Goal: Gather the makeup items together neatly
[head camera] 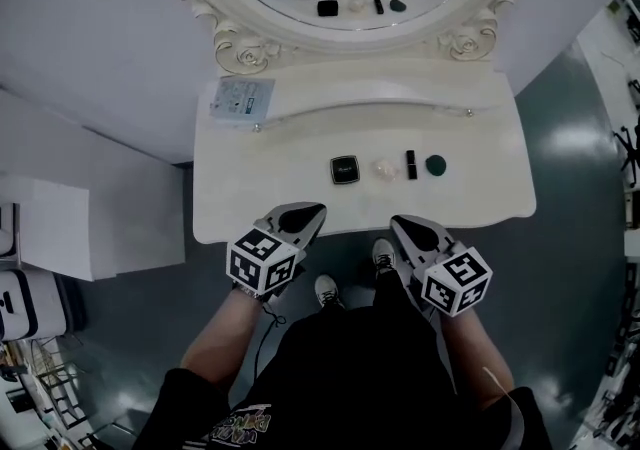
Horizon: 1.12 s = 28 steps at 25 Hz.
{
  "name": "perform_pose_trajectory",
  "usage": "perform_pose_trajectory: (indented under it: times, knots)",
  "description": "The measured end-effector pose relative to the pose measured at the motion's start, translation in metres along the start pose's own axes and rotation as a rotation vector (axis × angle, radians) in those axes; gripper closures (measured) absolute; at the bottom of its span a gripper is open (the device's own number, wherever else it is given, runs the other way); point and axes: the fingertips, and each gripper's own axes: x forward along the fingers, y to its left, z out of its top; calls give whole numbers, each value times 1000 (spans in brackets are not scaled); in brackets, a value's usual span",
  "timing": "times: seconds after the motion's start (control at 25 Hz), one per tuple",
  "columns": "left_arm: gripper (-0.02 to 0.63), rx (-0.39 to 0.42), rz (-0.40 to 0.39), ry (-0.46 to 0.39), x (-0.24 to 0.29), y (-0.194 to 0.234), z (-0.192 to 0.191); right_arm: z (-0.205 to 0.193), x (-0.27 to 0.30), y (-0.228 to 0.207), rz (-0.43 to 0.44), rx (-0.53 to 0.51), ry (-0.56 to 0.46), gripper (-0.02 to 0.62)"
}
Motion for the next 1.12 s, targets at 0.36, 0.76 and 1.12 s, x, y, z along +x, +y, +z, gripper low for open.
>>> perform_pose_trajectory:
  times: [0.36, 0.76, 1.12]
  knots:
    - [598, -181, -86, -63, -62, -48, -28, -16, -17, 71, -43, 73, -21, 566]
    - [598, -165, -212, -15, -96, -95, -61, -50, -29, 129, -67, 113, -31, 568]
    - [598, -109, -216, 12, -103, -109, -75, -63, -28, 150, -55, 110, -20, 566]
